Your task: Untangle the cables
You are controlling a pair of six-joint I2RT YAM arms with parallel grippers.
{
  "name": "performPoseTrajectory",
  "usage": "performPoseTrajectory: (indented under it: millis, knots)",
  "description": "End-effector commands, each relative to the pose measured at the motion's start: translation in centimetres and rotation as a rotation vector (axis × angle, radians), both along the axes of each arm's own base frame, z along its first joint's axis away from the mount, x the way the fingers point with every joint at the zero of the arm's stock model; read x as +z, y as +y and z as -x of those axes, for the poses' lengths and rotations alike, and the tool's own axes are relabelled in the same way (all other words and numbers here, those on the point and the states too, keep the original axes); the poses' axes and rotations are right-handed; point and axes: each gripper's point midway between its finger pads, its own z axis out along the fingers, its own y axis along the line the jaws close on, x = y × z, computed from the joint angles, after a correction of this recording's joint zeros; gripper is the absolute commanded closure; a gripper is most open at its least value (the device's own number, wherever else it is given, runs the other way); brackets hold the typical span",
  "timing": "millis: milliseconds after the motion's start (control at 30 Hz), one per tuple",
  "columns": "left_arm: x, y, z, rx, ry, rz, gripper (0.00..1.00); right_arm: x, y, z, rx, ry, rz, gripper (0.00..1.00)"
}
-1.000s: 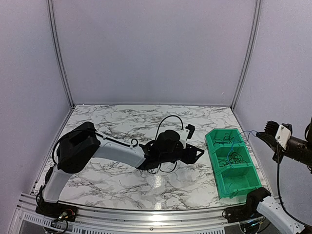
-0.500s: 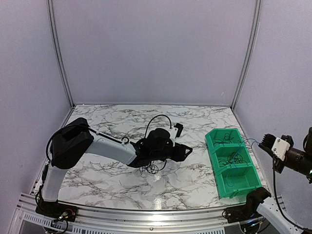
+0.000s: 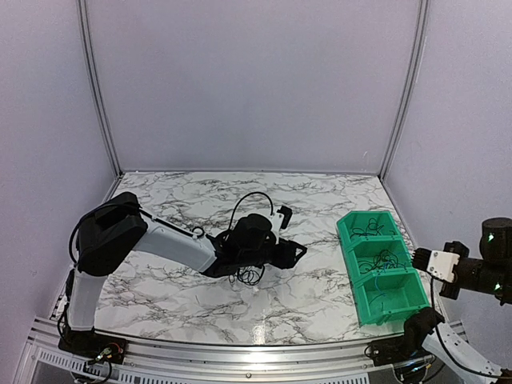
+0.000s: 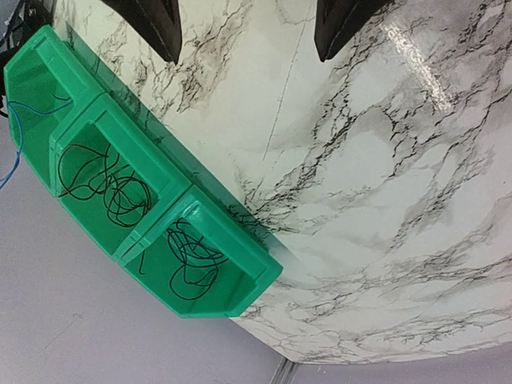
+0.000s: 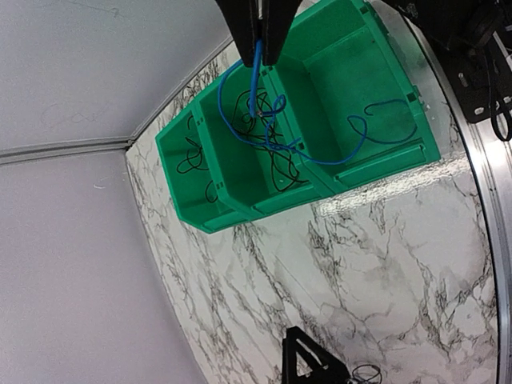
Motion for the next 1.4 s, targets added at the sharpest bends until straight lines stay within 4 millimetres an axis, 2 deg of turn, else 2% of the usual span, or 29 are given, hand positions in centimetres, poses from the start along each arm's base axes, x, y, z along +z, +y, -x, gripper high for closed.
performPoseTrajectory:
  millis: [0, 200, 367, 500, 600, 767, 1000, 1367]
  knots:
    - [2.6, 1.0, -0.9, 0.039, -0.040, 0.030, 0.41, -2.0, 0.2, 0.2, 0.068, 0.054, 0.079, 1.00]
    - [1.6, 1.6, -1.1, 0.054, -0.027, 0.012, 0.41, -4.7, 0.0, 0.1, 0.103, 0.094, 0.156, 1.00]
    - [1.0, 1.9, -1.3, 0.060, -0.022, 0.002, 0.41, -6.0, -0.1, 0.2, 0.111, 0.116, 0.176, 1.00]
    - [0.2, 1.8, -1.6, 0.064, -0.008, -0.003, 0.41, -5.6, 0.5, 0.4, 0.136, 0.119, 0.147, 1.00]
    - [-0.1, 1.7, -1.7, 0.062, 0.003, 0.000, 0.41, -6.3, 0.5, 0.3, 0.118, 0.157, 0.146, 1.00]
    - [-0.2, 1.4, -1.9, 0.060, 0.002, 0.002, 0.41, -6.5, 1.0, 0.3, 0.136, 0.188, 0.134, 1.00]
    - [-0.7, 1.5, -1.5, 0.051, 0.023, 0.005, 0.41, -7.7, 1.6, -0.6, 0.161, 0.330, 0.188, 1.00]
    - [-1.8, 1.9, -1.1, 0.050, 0.048, 0.003, 0.42, -10.8, 2.5, -1.4, 0.199, 0.599, 0.258, 1.00]
